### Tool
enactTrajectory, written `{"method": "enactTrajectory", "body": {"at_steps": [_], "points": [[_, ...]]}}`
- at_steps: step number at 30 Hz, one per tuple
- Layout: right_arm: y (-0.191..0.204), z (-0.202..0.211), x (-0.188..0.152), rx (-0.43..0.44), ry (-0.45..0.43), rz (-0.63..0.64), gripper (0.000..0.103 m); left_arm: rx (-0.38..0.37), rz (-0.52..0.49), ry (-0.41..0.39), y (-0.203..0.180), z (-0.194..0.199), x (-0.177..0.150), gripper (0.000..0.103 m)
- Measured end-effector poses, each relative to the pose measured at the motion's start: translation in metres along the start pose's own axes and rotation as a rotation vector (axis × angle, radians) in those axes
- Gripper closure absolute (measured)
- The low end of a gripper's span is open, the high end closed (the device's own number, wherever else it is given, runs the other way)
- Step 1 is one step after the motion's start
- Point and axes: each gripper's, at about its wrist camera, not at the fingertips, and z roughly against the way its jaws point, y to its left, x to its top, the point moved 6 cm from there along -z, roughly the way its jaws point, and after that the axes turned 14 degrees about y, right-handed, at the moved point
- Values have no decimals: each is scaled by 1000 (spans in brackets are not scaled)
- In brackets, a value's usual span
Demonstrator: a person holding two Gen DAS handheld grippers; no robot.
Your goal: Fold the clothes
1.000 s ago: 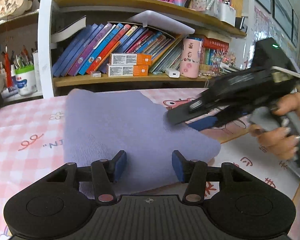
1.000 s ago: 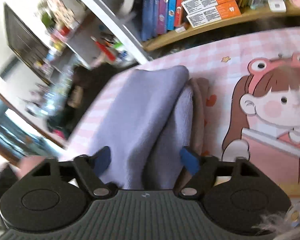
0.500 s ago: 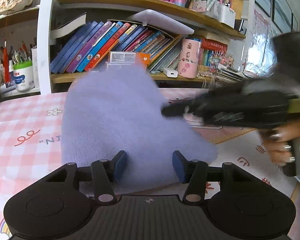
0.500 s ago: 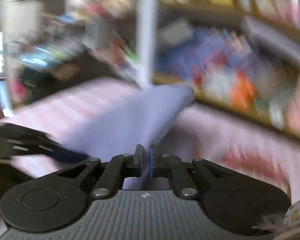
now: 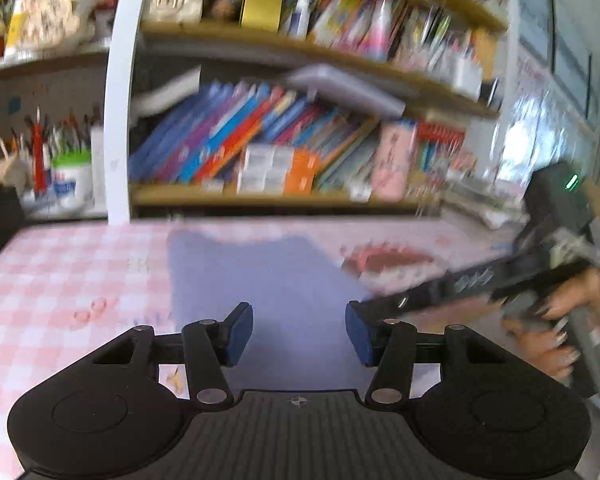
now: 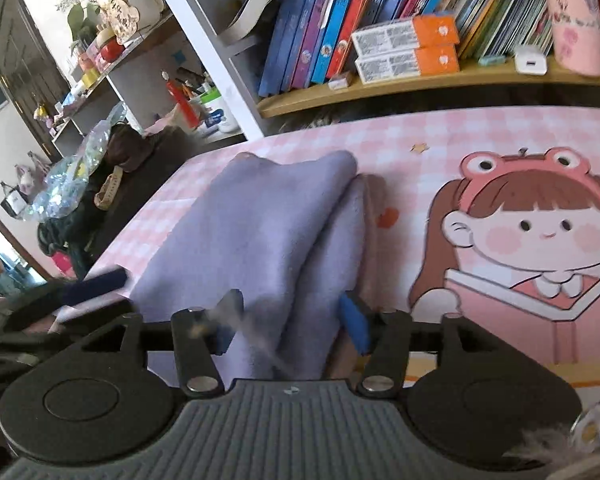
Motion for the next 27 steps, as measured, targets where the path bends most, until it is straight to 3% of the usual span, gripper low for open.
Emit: {"method": "enactTrajectory", "body": {"at_steps": [2, 3, 4, 5, 9, 10, 12, 14, 17, 18, 19, 21, 24, 27], "points": [[4, -5, 1, -19, 9, 16, 52, 10, -12, 16, -1, -11, -8, 52], [7, -6, 1, -27, 2, 38, 73, 16, -23, 11, -3, -11, -9, 52], [12, -5, 2, -24, -3, 63, 85, 13, -19, 12, -2, -11, -9, 52], [18, -3, 1, -53, -26, 99, 90, 6, -10, 13, -1, -11, -8, 52], [74, 31, -20, -143, -297, 492, 92, -4, 9, 18, 4, -11, -8, 51], [81, 33, -25, -154, -310, 541, 92, -3, 11, 21, 5, -12, -8, 51], [78, 22, -26, -216, -257, 526, 92, 4, 5, 24, 4, -13, -8, 51], [49, 0, -17, -274, -135, 397, 92, -4, 0, 27, 2, -13, -8, 50], [15, -9, -10, -143, -59, 196, 89, -12, -8, 31, 1, -12, -7, 48], [13, -6, -8, -130, -52, 175, 82, -21, -4, 26, 2, -10, -6, 47], [10, -4, -6, -119, -45, 155, 67, -29, 9, 16, 5, -6, -5, 44], [6, 3, -3, -110, -49, 137, 44, -25, 43, -17, 15, 5, -1, 22], [-1, 4, -2, -69, -16, 103, 37, -17, 103, -28, 35, 12, 3, 16], [-13, -5, 1, -19, 38, -3, 37, -9, 184, 36, 58, 2, 5, 16]]}}
